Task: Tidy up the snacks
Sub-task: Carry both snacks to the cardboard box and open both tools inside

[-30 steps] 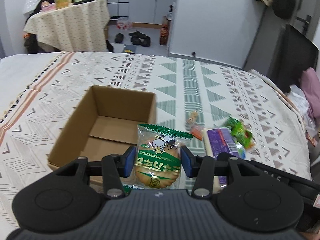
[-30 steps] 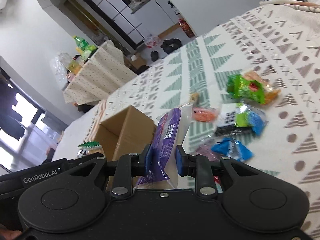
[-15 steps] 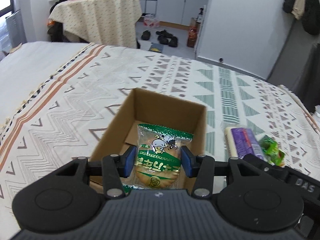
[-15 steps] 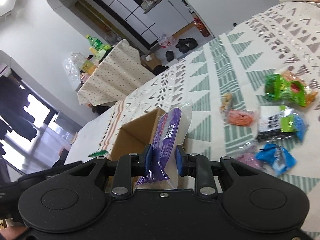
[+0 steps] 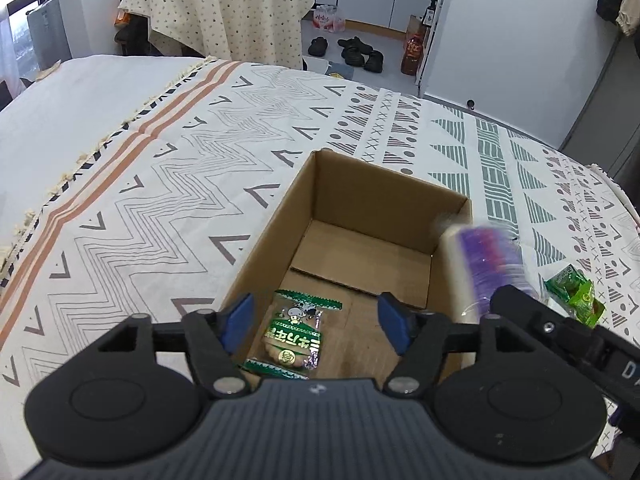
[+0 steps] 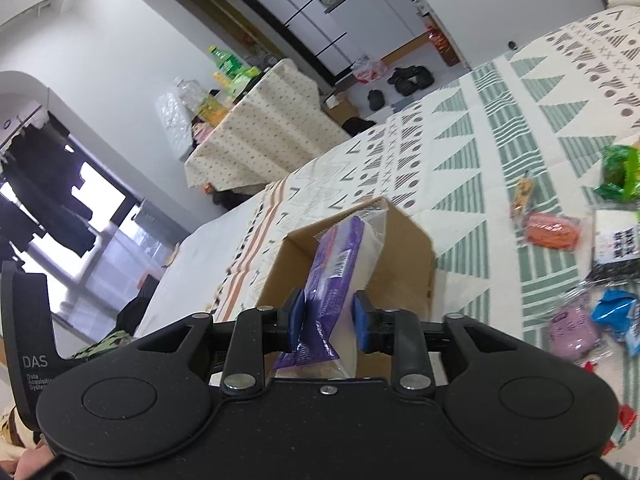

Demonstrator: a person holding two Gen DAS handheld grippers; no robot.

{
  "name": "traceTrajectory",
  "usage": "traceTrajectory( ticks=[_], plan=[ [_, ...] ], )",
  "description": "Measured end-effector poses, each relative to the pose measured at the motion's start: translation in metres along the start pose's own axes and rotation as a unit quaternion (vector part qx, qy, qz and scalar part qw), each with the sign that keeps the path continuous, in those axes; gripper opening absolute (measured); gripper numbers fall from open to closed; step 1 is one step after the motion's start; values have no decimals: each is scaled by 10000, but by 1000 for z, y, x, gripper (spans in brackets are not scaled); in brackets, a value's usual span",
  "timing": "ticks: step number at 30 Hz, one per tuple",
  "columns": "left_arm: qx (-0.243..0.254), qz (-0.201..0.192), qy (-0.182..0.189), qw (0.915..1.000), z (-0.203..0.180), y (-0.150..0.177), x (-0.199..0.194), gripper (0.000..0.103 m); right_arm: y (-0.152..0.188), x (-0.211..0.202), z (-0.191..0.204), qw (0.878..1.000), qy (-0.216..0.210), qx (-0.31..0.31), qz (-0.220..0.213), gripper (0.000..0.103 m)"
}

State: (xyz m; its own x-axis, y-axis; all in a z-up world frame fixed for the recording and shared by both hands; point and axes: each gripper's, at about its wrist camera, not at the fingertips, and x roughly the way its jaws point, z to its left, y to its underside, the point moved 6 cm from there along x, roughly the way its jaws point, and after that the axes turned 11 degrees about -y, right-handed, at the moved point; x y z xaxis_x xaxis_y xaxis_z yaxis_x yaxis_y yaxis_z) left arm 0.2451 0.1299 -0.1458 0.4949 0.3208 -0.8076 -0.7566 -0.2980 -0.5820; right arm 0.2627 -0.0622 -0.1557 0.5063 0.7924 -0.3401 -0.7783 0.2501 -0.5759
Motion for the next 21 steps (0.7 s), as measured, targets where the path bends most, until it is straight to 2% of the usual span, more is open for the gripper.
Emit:
traceTrajectory(
  ticks=[3, 7, 9, 12, 15, 18, 21],
  plan=[
    [96, 94, -3, 9999, -1, 3, 0, 76, 4, 1, 2, 10000, -25, -34, 45, 39],
    [78, 205, 13, 9998, 0, 7, -1, 78, 5, -11, 2, 10000, 78, 3, -47, 48],
    [45, 236, -47, 9997, 0, 10, -3, 78, 6, -17, -1, 9998, 194, 20, -49, 51],
    [42, 230, -123, 9997, -1, 12, -7, 80, 8, -29, -6, 9987, 498, -62, -82, 68],
    [51, 196, -174, 9996, -4, 15, -13, 85, 9, -40, -9, 9973, 713, -138, -53, 72],
    [73, 153, -234, 9996, -8, 17, -20, 88, 6, -53, -15, 9956, 931, -106, -88, 79],
    [11, 118, -177, 9998, -12, 20, -26, 96, 3, -65, -20, 9936, 1116, -133, -129, 85]
  ],
)
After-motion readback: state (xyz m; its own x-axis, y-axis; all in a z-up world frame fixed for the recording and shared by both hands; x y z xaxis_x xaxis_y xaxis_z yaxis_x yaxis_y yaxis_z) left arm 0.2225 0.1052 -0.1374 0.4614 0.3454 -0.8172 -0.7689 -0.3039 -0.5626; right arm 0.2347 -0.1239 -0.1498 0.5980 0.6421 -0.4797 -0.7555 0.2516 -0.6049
